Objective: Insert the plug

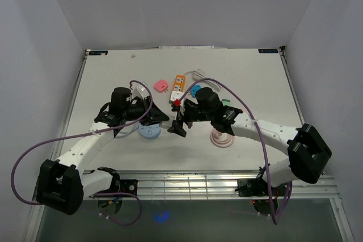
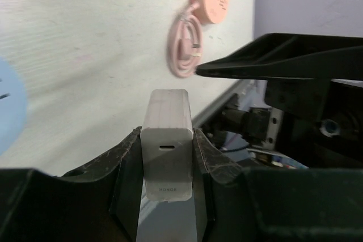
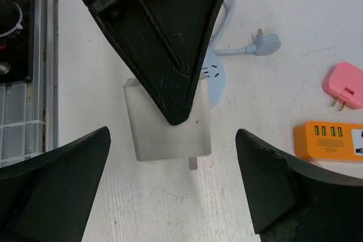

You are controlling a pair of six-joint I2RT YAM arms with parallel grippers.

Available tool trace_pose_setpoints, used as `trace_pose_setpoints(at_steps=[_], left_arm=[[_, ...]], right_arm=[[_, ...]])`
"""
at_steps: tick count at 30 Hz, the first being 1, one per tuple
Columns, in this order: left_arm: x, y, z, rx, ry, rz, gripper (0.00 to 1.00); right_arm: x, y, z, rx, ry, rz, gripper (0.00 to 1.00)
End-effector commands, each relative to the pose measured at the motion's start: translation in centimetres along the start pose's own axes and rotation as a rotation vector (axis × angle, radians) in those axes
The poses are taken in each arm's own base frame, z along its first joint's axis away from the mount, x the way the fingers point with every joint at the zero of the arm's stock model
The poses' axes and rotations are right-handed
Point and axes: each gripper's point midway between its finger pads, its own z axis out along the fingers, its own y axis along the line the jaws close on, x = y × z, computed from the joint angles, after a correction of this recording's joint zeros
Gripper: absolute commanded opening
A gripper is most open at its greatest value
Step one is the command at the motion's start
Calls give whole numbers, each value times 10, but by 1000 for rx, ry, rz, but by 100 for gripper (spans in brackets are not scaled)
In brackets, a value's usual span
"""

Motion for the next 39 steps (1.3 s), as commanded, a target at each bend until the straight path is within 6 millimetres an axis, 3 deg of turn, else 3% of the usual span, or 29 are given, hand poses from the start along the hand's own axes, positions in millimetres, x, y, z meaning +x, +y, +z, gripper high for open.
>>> trace_pose_setpoints(at_steps=[1, 3, 4, 13, 16, 18, 22, 25, 31, 36, 39], left_arm=[[-29, 14, -26, -232, -177, 122, 0], [-41, 14, -41, -305, -243, 155, 0], [-41, 28, -49, -393, -249, 156, 0], [-42, 52, -76, -599, -197, 305, 0], [-51, 61, -91, -705, -239, 299, 0], [-55, 64, -97, -758, -253, 260, 0], [-42, 66, -87, -730, -170, 213, 0], [-31, 70, -87, -738, -133, 173, 0], [-16, 73, -88, -717, -121, 151, 0], [-12, 62, -73, -583, -113, 218, 0], [-10, 67, -66, -580, -86, 209, 0]], right_arm=[[-40, -6, -3, 19, -102, -44, 96], [-38, -6, -6, 33, -101, -25, 95], [-39, -10, -8, 46, -111, -20, 95], [-26, -35, -22, 164, -96, 69, 95], [-5, -38, -6, 147, -20, 153, 97], [-5, -40, 1, 137, -7, 195, 97], [7, -48, 17, 153, 35, 254, 98], [17, -61, 16, 233, 66, 283, 99], [33, -85, 2, 341, 89, 377, 99], [45, -103, -12, 363, 83, 462, 100], [50, -111, -21, 383, 85, 497, 100]])
